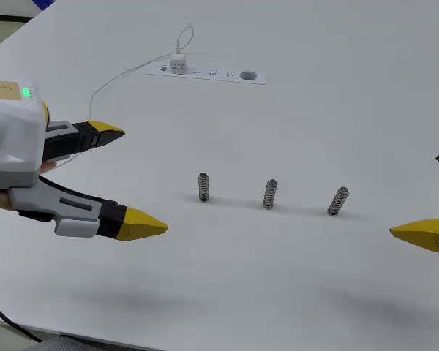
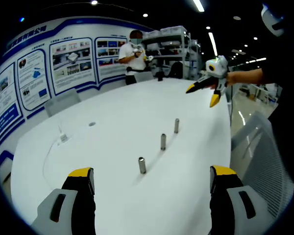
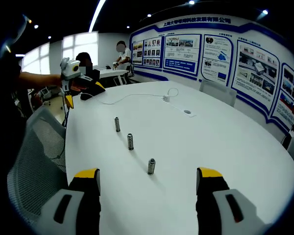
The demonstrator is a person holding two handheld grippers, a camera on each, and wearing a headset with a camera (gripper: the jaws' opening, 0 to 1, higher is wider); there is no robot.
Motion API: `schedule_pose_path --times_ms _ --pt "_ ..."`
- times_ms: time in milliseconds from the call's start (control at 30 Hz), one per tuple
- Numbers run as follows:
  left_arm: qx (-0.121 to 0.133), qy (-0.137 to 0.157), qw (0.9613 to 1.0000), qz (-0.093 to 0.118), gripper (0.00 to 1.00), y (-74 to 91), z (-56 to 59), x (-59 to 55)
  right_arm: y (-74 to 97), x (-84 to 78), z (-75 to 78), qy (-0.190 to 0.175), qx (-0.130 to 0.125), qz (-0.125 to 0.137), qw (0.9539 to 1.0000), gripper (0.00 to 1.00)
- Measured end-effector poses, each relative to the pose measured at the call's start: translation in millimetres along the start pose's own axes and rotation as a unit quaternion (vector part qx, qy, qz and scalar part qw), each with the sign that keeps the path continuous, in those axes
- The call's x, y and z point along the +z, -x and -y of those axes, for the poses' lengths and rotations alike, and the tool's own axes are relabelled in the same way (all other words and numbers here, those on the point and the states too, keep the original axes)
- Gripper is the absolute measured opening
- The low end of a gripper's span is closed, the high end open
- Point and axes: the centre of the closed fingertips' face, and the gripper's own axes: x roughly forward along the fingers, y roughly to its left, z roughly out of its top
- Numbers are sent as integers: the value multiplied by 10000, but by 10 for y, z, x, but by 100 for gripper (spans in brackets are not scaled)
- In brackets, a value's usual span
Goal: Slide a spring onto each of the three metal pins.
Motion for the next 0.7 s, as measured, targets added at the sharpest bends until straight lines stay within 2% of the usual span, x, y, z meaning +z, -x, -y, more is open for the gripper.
schedule_pose_path --times_ms 100,300,700 --pt "9 44 10000 53 100 -4 3 7 15 -10 18 -2 -14 -22 10000 81" --pt "-3 61 10000 32 100 -24 -11 -21 4 0 11 -18 -12 -31 10000 81" --pt "-86 90 9998 138 100 -88 -8 23 25 10 15 -92 -79 -18 9999 81"
